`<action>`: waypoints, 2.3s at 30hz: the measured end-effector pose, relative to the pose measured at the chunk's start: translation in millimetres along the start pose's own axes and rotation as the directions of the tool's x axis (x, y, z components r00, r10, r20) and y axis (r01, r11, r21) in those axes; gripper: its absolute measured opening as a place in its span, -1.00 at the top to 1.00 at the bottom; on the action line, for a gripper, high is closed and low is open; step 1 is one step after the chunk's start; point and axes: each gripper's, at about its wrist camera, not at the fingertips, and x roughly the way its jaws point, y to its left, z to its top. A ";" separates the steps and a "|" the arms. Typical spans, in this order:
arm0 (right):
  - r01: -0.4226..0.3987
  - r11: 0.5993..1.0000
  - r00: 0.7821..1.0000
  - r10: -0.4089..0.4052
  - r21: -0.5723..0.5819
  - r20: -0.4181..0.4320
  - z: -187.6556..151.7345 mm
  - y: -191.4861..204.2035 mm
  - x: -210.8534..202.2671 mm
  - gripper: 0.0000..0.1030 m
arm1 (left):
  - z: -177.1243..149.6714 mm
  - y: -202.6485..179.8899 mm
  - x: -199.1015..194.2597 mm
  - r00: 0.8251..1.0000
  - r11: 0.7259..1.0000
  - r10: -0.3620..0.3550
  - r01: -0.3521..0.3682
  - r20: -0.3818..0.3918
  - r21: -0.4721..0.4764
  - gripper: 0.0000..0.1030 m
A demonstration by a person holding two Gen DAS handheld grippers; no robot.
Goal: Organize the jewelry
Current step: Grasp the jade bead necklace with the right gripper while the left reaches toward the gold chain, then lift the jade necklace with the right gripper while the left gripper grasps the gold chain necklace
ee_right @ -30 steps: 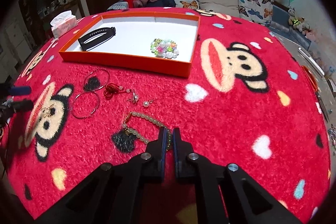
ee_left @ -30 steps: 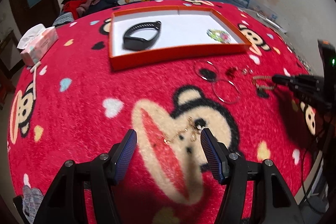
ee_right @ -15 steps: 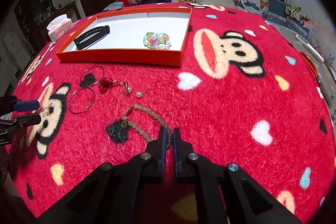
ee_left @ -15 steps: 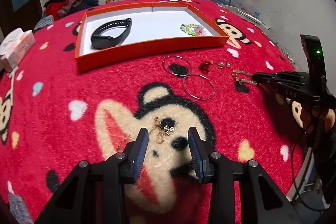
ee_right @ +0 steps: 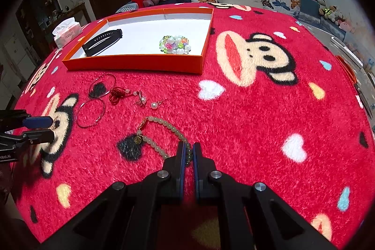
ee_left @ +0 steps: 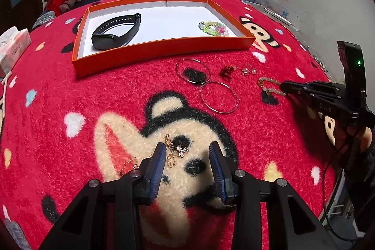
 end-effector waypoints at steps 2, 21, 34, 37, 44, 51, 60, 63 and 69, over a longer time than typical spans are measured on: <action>0.001 1.000 1.000 -0.001 -0.001 0.000 -0.1 0.0 -0.1 0.85 | 1.1 -1.0 1.1 1.000 1.000 0.011 -0.011 0.001 0.015 0.50; -0.003 1.000 1.000 0.003 0.004 0.001 0.8 -0.2 0.9 0.85 | -2.3 -5.3 -2.1 0.997 0.996 0.065 -0.067 0.035 0.066 0.62; -0.003 1.000 1.000 0.003 0.003 0.009 2.7 2.6 0.4 0.85 | -7.5 -17.8 5.6 0.990 0.980 0.131 -0.138 0.054 0.142 0.78; -0.006 1.000 1.000 0.006 -0.003 0.021 2.4 3.8 -3.4 0.85 | -9.0 -20.8 3.7 0.988 0.977 0.140 -0.148 0.063 0.152 0.79; -0.025 0.999 0.997 0.028 -0.040 0.066 11.1 16.9 -19.6 0.85 | -1.2 -11.1 -25.6 0.989 0.990 0.089 -0.100 0.116 0.095 0.79; -0.071 0.995 0.987 0.080 -0.070 0.139 29.5 26.8 -44.9 0.85 | 17.4 7.1 -70.8 0.977 0.996 0.077 -0.085 0.199 0.036 0.79; -0.089 0.989 0.968 0.113 -0.116 0.224 62.8 36.8 -71.0 0.85 | 55.2 13.6 -124.5 0.945 0.993 0.091 -0.109 0.313 0.040 0.79; -0.090 0.988 0.962 0.119 -0.125 0.247 74.5 37.7 -75.2 0.85 | 74.5 15.3 -138.0 0.934 0.992 0.097 -0.119 0.344 0.042 0.79; -0.086 0.988 0.949 0.122 -0.131 0.290 97.9 35.7 -81.0 0.85 | 111.7 14.8 -160.1 0.909 0.988 0.109 -0.145 0.403 0.059 0.79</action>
